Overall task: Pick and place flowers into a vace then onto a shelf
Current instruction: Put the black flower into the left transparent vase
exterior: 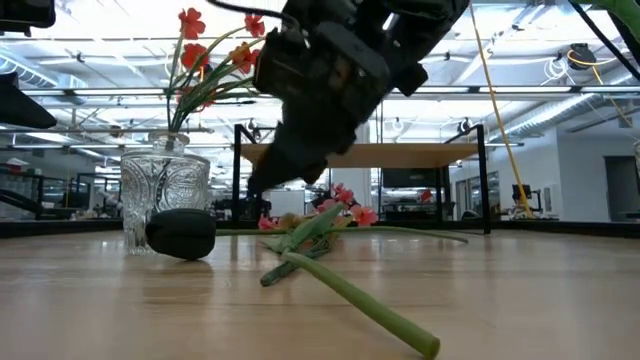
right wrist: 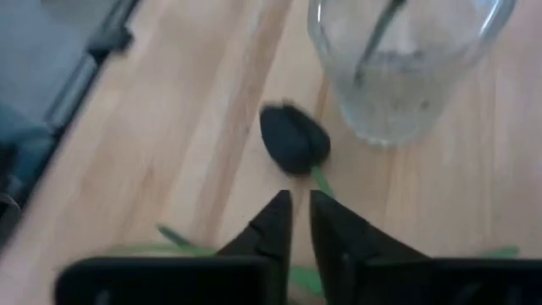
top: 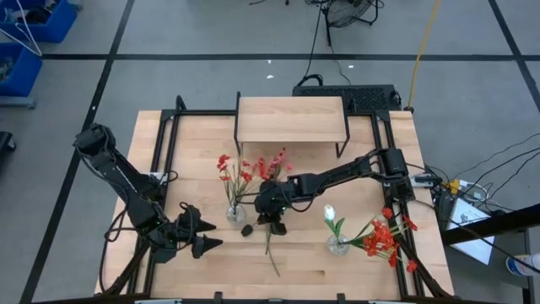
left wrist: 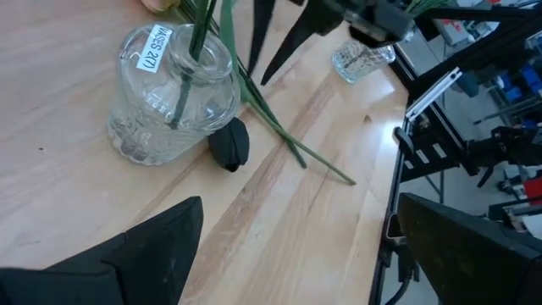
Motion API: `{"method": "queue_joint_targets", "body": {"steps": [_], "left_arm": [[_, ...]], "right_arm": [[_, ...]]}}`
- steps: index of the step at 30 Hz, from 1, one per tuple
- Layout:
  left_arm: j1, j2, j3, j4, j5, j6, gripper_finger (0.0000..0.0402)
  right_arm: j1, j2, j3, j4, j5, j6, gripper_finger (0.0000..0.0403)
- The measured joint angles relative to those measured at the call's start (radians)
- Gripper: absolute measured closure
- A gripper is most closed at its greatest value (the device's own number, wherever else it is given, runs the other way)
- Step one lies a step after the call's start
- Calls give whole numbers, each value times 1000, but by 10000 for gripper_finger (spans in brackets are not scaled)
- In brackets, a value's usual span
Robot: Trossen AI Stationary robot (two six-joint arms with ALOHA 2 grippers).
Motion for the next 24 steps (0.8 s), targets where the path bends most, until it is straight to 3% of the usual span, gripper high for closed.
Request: {"method": "queue_joint_targets", "body": {"steps": [8, 12, 19, 24], "left_arm": [[0, 0, 0, -8, 1, 0, 2], [0, 0, 0, -20, 0, -1, 2], [0, 0, 0, -18, 1, -6, 2], [0, 0, 0, -20, 0, -18, 2]], "right_arm": [[4, 24, 1, 57, 52, -45, 201], [11, 54, 4, 113, 51, -77, 163], [18, 139, 5, 123, 26, -81, 177], [20, 162, 7, 94, 46, -62, 238]]}}
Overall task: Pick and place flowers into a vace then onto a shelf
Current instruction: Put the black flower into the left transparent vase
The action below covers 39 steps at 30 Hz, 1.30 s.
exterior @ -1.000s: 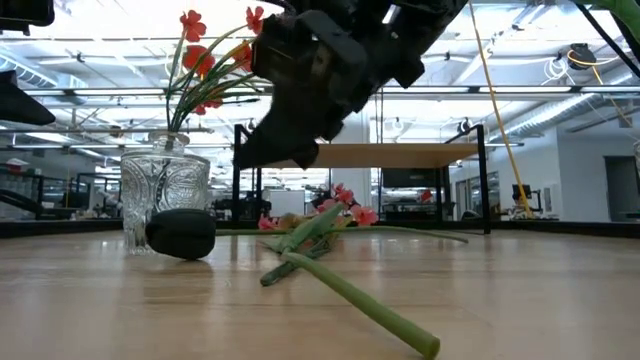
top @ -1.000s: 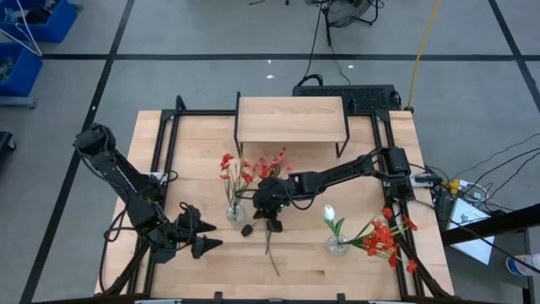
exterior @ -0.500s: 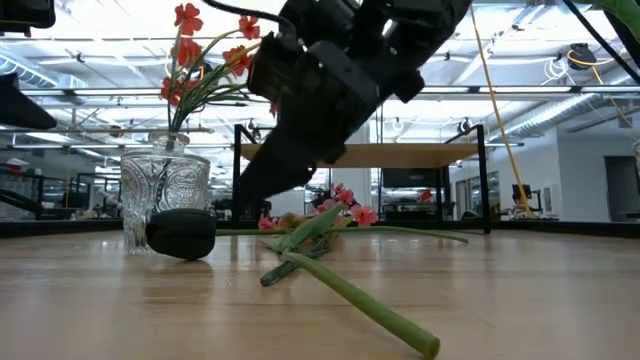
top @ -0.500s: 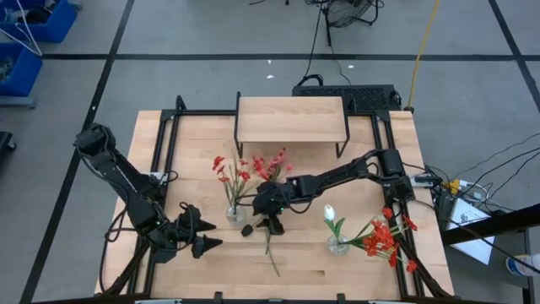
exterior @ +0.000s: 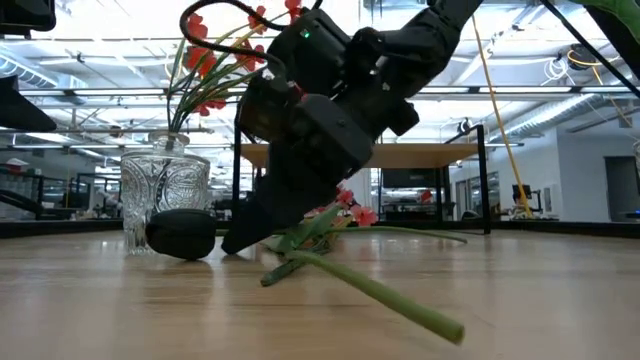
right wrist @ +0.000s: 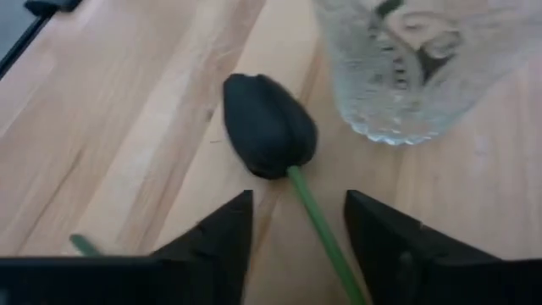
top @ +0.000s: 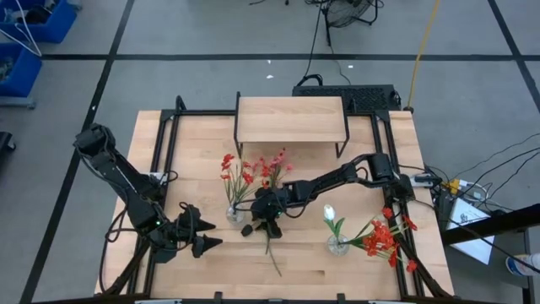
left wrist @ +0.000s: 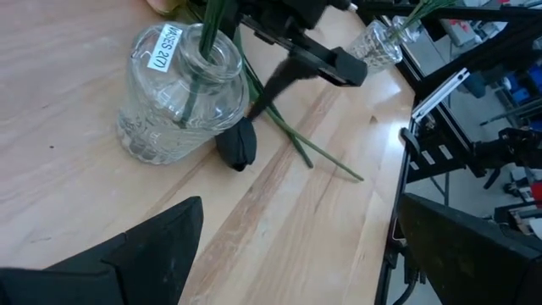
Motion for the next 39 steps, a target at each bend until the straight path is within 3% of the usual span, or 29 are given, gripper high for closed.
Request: {"method": "queue_joint_targets", "body": {"steps": [5, 7, 11, 26, 29, 34, 39], "left_arm": [[0, 0, 0, 0, 2, 0, 2], [2, 0, 0, -5, 1, 0, 2], [4, 0, 0, -9, 3, 1, 2], [5, 0, 0, -51, 3, 19, 2], [5, 0, 0, -36, -1, 55, 2], [7, 0, 0, -43, -2, 90, 2], [23, 0, 0, -39, 4, 89, 2]], "right_arm": [[-1, -28, -3, 19, -7, 76, 362], [0, -41, -7, 40, -23, 101, 390], [-12, -102, -6, 50, -26, 211, 393], [-56, -294, -6, 79, -23, 299, 401], [-57, -327, -6, 132, -22, 320, 402], [-58, -341, -6, 387, 19, 326, 402], [-58, -343, -5, 575, 167, 277, 402]]}}
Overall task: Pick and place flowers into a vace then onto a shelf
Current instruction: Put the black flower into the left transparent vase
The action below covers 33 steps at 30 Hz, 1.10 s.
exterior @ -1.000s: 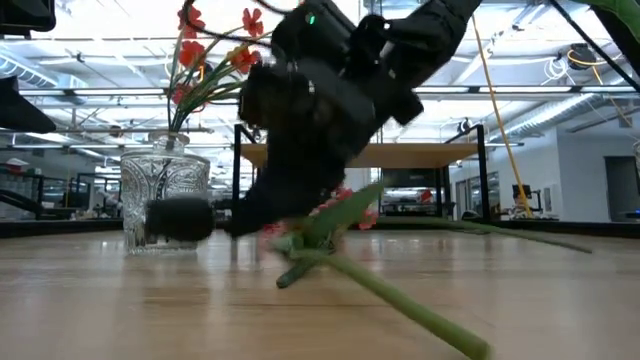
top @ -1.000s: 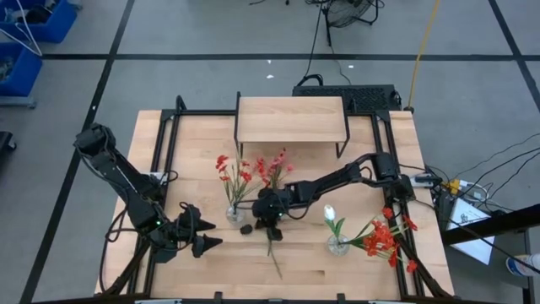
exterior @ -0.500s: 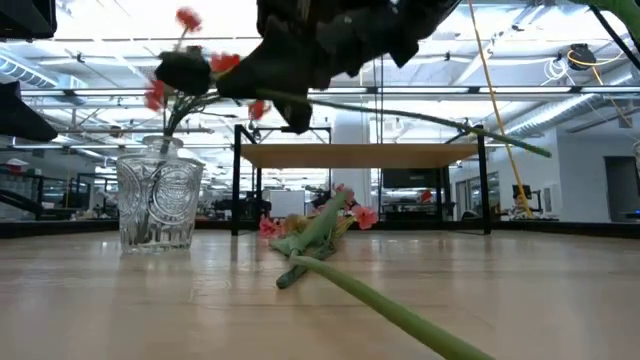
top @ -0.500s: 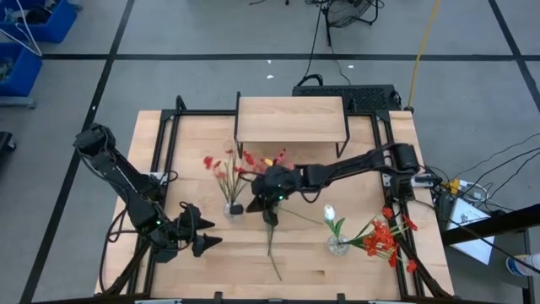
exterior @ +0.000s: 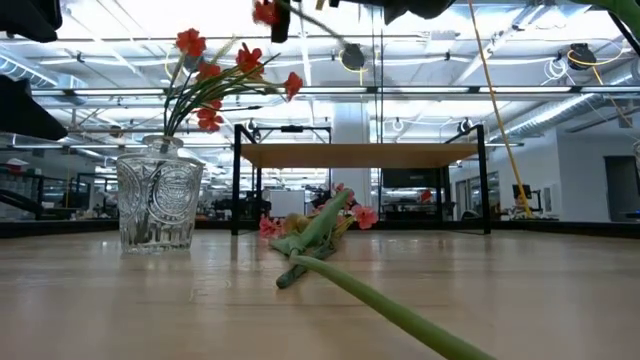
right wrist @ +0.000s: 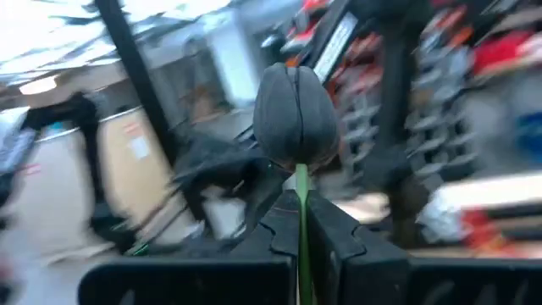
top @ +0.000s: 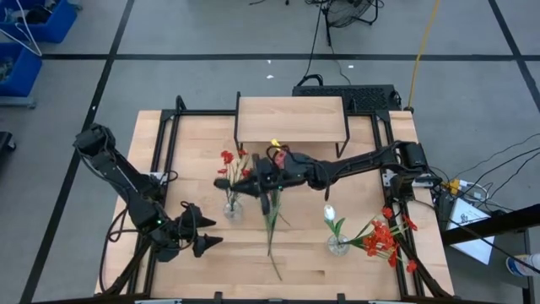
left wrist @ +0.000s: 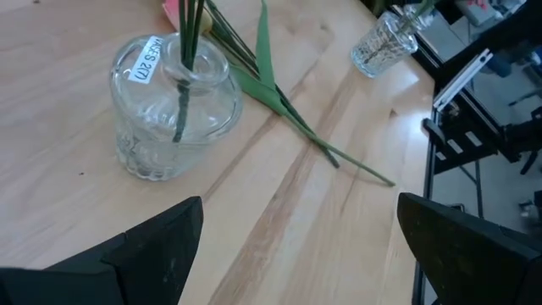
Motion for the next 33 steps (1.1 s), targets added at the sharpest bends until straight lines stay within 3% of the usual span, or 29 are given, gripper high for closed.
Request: {"method": "queue_joint_targets", "body": {"steps": [5, 11, 17, 24, 27, 33], "left_arm": [[20, 0, 0, 11, 4, -1, 2], [41, 0, 0, 37, 8, -42, 2], [22, 0, 0, 53, 47, -58, 2], [20, -2, 0, 92, 48, -75, 2], [20, -2, 0, 94, 48, -87, 2], [20, -2, 0, 96, 48, -106, 2]], "right_arm": [[-12, 7, 0, 120, 103, -59, 402], [-21, 95, 5, 337, 104, -52, 402], [-19, 153, 114, 358, 97, -104, 403], [-19, 275, 340, 311, -37, -136, 403], [-19, 299, 363, 235, -74, -194, 403], [-24, 305, 363, 260, -81, -228, 403]]}}
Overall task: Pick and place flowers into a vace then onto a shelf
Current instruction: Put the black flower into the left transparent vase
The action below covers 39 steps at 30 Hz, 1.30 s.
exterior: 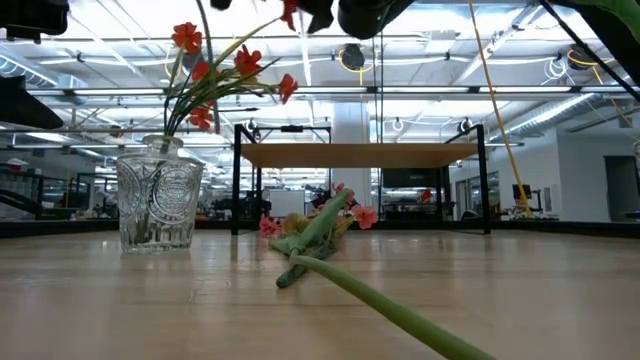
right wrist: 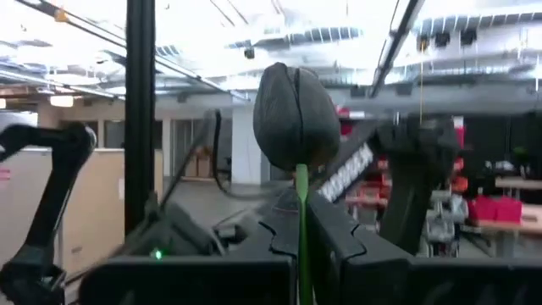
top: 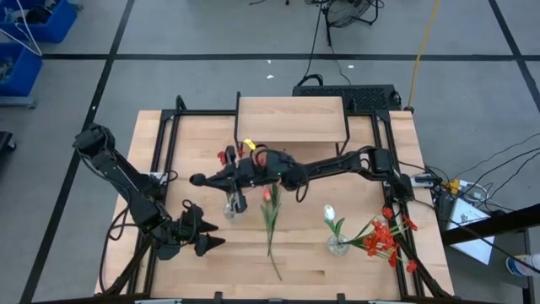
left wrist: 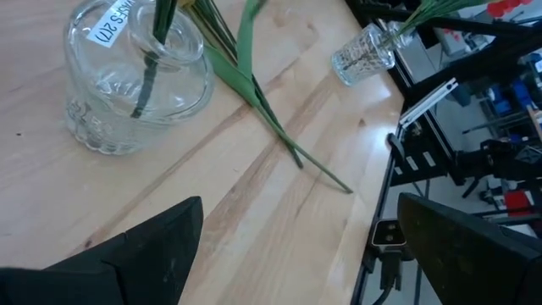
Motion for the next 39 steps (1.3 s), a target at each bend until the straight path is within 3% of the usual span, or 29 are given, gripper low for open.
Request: {"method": "queue_joint_targets", "body": {"steps": [14, 26, 39], "left_arm": [[0, 0, 0, -19, -18, -2, 2], [0, 0, 0, -46, -27, -7, 2], [0, 0, 0, -45, -28, -8, 2]], "right_arm": [[-23, 15, 1, 105, 26, 21, 403], [-20, 107, 199, -49, 18, -22, 403], [-25, 125, 206, -11, -1, 39, 403]]}}
